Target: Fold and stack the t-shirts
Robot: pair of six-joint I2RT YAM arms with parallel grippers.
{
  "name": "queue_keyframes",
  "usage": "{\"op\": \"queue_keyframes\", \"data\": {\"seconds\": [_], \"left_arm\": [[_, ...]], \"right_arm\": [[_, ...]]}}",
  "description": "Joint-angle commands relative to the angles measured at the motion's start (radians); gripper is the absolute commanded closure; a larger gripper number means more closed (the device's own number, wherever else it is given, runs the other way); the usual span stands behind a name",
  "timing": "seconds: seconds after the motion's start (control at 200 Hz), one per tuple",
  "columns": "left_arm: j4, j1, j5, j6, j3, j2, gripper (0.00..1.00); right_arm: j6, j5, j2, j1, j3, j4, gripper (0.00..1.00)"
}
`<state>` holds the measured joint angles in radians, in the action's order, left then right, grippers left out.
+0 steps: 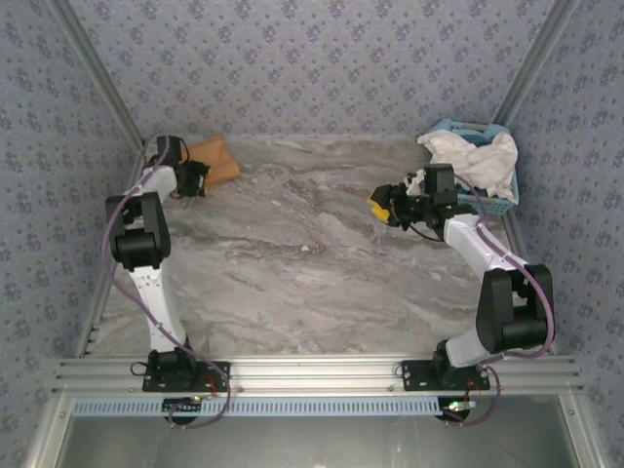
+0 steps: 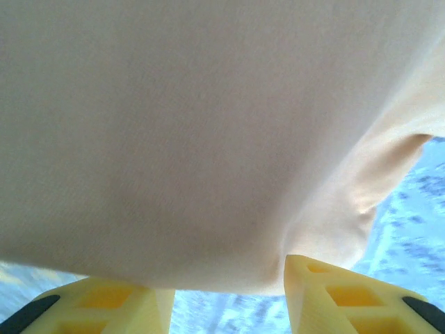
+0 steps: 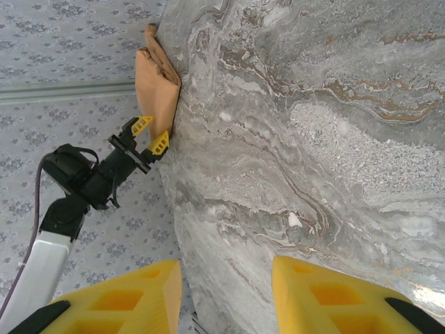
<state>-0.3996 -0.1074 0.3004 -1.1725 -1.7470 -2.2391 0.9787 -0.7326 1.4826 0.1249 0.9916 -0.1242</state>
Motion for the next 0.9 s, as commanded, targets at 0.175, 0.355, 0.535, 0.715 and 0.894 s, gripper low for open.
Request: {"op": "queue_keyframes", "data": {"seconds": [0.175, 0.355, 0.535, 0.715, 0.894], "left_arm": [[-0.468, -0.048, -0.101, 0.381, -0.287, -0.113, 0.5], [-0.514, -0.07, -0.181, 0.421, -0.387, -0.143, 0.49], [-0.588, -0.075, -0.165, 0.45, -0.542, -0.225, 0.48], [-0.626, -0.065, -0.117, 0.426, -0.578, -0.222, 0.48], [-0.422, 0.003, -0.08, 0.275, -0.325, -0.023, 0.48]], "right_arm": [[0.005, -0.001, 0.039, 0.025, 0.028, 0.01, 0.59], [-0.002, -0.002, 0.038, 0.034, 0.039, -0.005, 0.59], [-0.019, -0.013, 0.034, 0.034, 0.045, -0.038, 0.59], [-0.039, -0.022, 0.02, 0.033, 0.051, -0.076, 0.58], [-0.061, -0.021, 0.016, 0.036, 0.05, -0.096, 0.59]]}}
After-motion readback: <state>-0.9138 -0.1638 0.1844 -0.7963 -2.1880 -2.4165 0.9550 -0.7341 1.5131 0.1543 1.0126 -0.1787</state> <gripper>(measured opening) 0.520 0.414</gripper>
